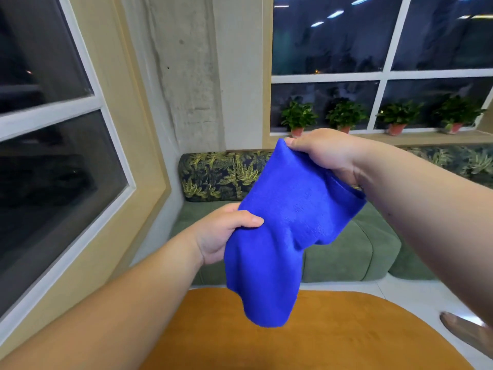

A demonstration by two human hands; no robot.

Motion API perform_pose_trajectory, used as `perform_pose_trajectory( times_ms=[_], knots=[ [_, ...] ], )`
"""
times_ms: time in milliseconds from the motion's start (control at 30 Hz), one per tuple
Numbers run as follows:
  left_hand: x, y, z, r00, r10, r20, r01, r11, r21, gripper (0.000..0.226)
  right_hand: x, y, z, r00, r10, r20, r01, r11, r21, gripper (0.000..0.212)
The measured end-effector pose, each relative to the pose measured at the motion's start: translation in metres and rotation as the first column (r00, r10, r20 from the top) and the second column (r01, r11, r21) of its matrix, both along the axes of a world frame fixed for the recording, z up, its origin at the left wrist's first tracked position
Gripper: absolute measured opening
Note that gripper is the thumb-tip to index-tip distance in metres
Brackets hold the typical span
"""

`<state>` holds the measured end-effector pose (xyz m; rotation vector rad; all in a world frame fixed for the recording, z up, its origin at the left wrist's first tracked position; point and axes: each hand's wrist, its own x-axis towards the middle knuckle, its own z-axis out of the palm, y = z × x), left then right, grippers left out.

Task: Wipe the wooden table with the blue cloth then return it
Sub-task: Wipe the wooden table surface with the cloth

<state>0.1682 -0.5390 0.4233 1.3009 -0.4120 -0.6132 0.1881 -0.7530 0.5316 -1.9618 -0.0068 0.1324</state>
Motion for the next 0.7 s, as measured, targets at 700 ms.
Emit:
perform_pose_trajectory(
  times_ms=[700],
  knots=[
    [-0.034,0.14,-0.217,0.886,0.265,-0.38,-0.169,0.949,0.267,0.044,0.041,0.134,-0.245,0.957,0.281,-0.067,-0.28,0.85,-0.445,0.044]
  ],
)
